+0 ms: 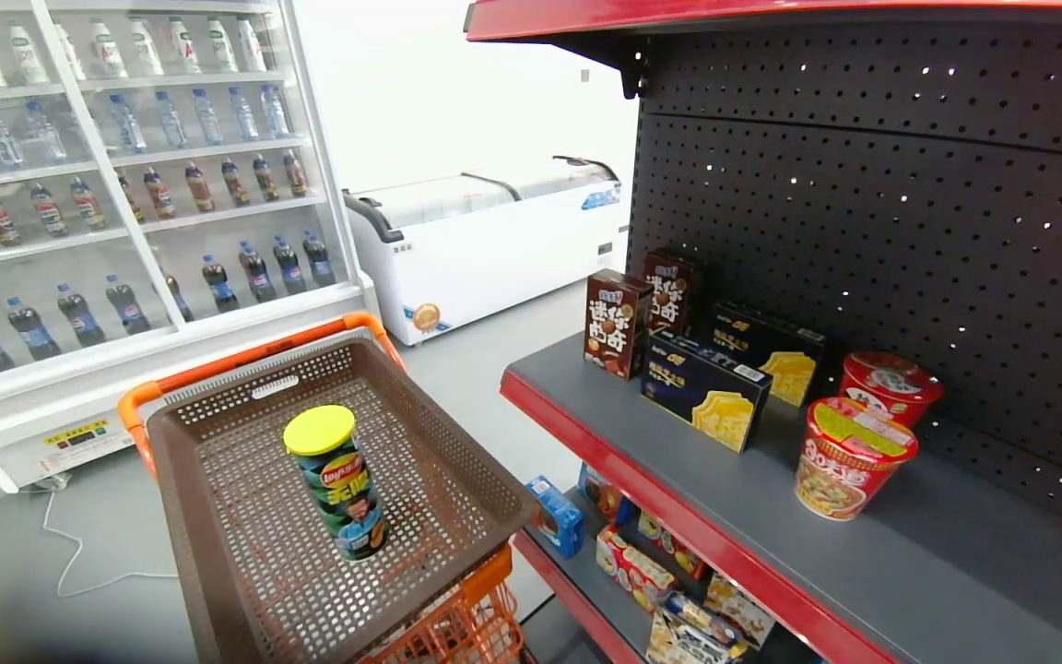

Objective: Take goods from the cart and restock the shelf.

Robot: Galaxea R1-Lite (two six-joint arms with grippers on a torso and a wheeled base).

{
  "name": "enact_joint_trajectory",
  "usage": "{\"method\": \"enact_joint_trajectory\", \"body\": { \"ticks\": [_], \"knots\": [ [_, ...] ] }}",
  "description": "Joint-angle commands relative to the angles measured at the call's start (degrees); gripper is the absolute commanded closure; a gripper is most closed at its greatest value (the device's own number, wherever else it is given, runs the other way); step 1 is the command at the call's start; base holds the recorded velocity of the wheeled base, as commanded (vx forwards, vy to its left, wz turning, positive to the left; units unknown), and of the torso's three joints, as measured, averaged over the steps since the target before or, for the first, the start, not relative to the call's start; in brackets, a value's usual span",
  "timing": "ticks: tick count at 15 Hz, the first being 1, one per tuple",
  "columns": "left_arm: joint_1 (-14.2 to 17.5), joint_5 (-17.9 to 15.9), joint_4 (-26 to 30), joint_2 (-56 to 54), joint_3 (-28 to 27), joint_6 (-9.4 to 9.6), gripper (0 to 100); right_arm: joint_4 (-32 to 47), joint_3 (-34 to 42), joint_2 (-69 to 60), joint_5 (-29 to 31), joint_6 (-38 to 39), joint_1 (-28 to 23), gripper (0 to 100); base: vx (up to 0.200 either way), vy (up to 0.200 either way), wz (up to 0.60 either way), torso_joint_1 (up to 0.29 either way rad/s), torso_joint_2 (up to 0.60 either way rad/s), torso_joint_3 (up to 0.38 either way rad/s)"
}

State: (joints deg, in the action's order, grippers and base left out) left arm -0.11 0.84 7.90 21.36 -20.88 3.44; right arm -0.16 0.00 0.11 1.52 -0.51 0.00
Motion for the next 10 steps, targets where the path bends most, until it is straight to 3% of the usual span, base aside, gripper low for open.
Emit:
{"method": "enact_joint_trajectory", "body": {
  "ticks": [1, 4, 6, 7, 9, 10],
  "knots": [
    [1.16, 1.62, -5.35, 24.87, -5.66, -2.56, 0, -0.02, 0.0, -0.02, -0.03, -0.02, 0.0, 0, 0.0, 0.0, 0.0, 0.0, 0.0, 0.0],
    [2.83, 1.8, -9.48, 33.4, -5.22, -2.91, 0, -0.02, 0.0, -0.02, -0.03, -0.02, 0.0, 0, 0.0, 0.0, 0.0, 0.0, 0.0, 0.0],
    [3.19, -1.9, -15.9, 45.53, -4.61, -2.56, 0, -0.02, 0.0, -0.02, -0.03, -0.02, 0.0, 0, 0.0, 0.0, 0.0, 0.0, 0.0, 0.0],
    [3.01, -2.16, -18.8, 47.72, -3.81, -2.47, 0, -0.02, 0.0, -0.02, 0.06, -0.02, 0.0, 0, 0.0, 0.0, 0.0, 0.0, 0.0, 0.0],
    [2.66, -4.09, -41.56, 55.99, 4.01, -2.21, 0, -0.02, 0.0, -0.02, -0.03, -0.02, 0.0, 0, 0.0, 0.0, 0.0, 0.0, 0.0, 0.0],
    [2.48, -5.5, -47.63, 58.1, 7.35, -1.77, 0, -0.02, 0.0, -0.02, 0.06, -0.02, 0.0, 0, 0.0, 0.0, 0.0, 0.0, 0.0, 0.0]
  ]
}}
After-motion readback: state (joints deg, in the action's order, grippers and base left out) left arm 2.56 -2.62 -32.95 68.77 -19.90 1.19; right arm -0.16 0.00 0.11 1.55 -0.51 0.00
